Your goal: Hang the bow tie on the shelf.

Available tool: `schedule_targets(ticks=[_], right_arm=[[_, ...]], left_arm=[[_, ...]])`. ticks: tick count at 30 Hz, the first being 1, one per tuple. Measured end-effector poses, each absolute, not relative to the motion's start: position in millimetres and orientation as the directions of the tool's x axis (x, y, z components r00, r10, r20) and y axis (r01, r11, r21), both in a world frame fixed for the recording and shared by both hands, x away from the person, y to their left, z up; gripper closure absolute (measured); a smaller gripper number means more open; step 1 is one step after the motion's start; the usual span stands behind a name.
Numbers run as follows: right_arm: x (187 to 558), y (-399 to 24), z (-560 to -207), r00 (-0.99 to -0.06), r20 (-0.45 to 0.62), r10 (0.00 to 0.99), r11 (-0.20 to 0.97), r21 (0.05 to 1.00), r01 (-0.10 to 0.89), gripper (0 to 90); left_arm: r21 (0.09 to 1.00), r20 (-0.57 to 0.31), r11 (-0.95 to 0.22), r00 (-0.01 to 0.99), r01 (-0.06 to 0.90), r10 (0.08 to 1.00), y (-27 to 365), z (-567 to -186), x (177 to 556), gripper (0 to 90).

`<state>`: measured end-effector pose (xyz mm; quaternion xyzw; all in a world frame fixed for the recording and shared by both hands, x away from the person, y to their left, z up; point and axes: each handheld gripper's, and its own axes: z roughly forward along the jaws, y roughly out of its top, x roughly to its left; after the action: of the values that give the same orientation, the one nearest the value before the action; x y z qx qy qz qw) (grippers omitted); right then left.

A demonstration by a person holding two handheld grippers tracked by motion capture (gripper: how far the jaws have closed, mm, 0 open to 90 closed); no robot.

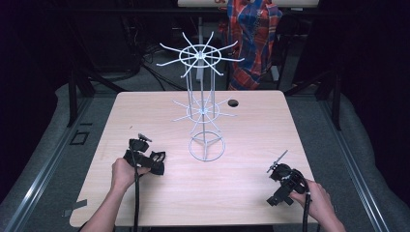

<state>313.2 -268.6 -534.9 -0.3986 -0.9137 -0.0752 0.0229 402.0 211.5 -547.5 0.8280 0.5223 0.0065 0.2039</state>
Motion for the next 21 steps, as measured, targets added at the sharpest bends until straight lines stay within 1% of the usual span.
schedule_targets(ticks=[1,3,7,8,10,13,16,17,18,19,21], right_arm=[[314.1,-269.5,-534.0,-0.692,0.092,0.716,0.684,0.105,0.722,1.6],[313.9,-269.4,-534.6,-0.687,0.097,0.720,0.678,0.111,0.726,1.8],[313.4,-268.2,-533.8,-0.690,0.090,0.718,0.682,0.108,0.724,2.1],[312.6,-267.5,-533.7,-0.687,0.093,0.721,0.678,0.113,0.727,2.1],[312.6,-267.5,-533.6,-0.688,0.092,0.720,0.679,0.112,0.726,2.2],[313.0,-267.8,-533.6,-0.690,0.088,0.718,0.683,0.102,0.723,2.6],[312.4,-267.0,-535.0,-0.684,0.088,0.724,0.675,0.108,0.729,2.8],[312.3,-267.1,-535.0,-0.684,0.088,0.724,0.676,0.109,0.729,2.8],[312.3,-267.1,-535.0,-0.684,0.088,0.724,0.676,0.109,0.729,2.8],[313.4,-268.0,-533.2,-0.697,0.079,0.712,0.691,0.093,0.717,2.8],[313.0,-268.1,-533.6,-0.694,0.084,0.715,0.687,0.098,0.720,2.8]], left_arm=[[0.346,-0.207,-0.368,0.452,0.863,0.867,212.2,-548.0,402.1,43.3],[0.338,-0.212,-0.365,0.448,0.867,0.868,213.5,-548.3,402.3,43.7],[0.330,-0.212,-0.358,0.438,0.874,0.874,215.2,-549.3,401.7,49.8],[0.327,-0.206,-0.359,0.437,0.874,0.876,215.9,-549.1,401.4,53.3],[0.326,-0.205,-0.359,0.436,0.874,0.876,216.0,-549.1,401.2,54.6],[0.323,-0.187,-0.371,0.443,0.871,0.877,215.2,-549.0,400.5,59.6],[0.324,-0.183,-0.376,0.447,0.868,0.875,215.6,-549.0,400.1,61.5],[0.327,-0.181,-0.377,0.448,0.867,0.875,215.9,-549.2,399.9,64.4],[0.327,-0.182,-0.373,0.445,0.868,0.877,216.0,-549.3,399.7,64.4],[0.329,-0.181,-0.376,0.449,0.866,0.875,216.3,-549.4,399.8,67.0],[0.332,-0.180,-0.379,0.452,0.864,0.874,216.2,-549.3,399.6,68.3]])
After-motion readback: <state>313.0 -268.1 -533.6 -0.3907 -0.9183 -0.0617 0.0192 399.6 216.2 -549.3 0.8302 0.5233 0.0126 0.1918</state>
